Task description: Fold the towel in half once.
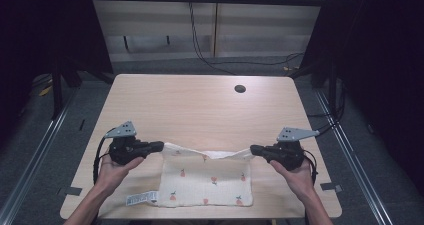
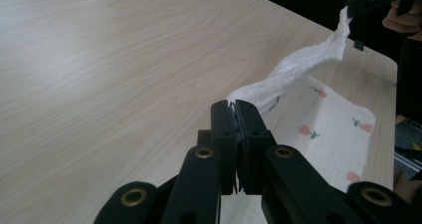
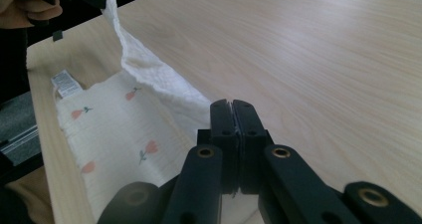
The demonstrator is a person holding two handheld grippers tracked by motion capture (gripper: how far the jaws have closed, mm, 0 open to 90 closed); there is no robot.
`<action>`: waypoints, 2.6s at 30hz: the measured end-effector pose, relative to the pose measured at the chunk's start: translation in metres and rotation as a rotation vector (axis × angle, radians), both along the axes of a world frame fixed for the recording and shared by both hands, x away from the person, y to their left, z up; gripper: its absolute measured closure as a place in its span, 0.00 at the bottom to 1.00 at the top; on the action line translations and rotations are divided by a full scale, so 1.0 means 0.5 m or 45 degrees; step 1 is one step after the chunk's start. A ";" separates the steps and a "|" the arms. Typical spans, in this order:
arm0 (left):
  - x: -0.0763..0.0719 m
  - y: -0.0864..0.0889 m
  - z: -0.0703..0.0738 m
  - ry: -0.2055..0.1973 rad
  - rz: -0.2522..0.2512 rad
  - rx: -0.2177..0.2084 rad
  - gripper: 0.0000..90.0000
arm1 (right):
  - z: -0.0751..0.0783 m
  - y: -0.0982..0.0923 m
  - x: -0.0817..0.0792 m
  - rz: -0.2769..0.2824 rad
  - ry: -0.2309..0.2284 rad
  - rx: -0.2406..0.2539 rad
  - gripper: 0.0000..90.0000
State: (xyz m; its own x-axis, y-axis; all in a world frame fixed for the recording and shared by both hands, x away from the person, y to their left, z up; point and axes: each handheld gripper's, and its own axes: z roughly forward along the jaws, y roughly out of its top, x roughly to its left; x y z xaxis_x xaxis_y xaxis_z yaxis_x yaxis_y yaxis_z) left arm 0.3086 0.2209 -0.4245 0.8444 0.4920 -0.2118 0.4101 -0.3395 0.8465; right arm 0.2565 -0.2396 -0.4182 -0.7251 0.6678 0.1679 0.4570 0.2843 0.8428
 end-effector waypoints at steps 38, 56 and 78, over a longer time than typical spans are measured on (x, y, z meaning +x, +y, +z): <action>-0.137 0.014 -0.094 0.140 -0.107 0.081 0.98 | -0.097 0.010 -0.127 0.077 0.194 -0.098 0.99; -0.145 0.004 -0.111 0.165 -0.204 0.164 0.95 | -0.114 0.027 -0.142 0.149 0.239 -0.139 0.85; -0.076 0.019 -0.082 0.206 0.003 0.087 0.64 | -0.087 0.120 -0.118 0.194 0.192 -0.121 0.63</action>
State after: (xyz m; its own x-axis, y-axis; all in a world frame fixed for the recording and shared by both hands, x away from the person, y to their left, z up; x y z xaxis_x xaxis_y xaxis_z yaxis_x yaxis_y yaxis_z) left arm 0.2708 0.2306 -0.4656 0.8008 0.5119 -0.3108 0.5399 -0.3925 0.7446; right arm 0.1977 -0.1797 -0.4615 -0.7903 0.5705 0.2233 0.5213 0.4347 0.7344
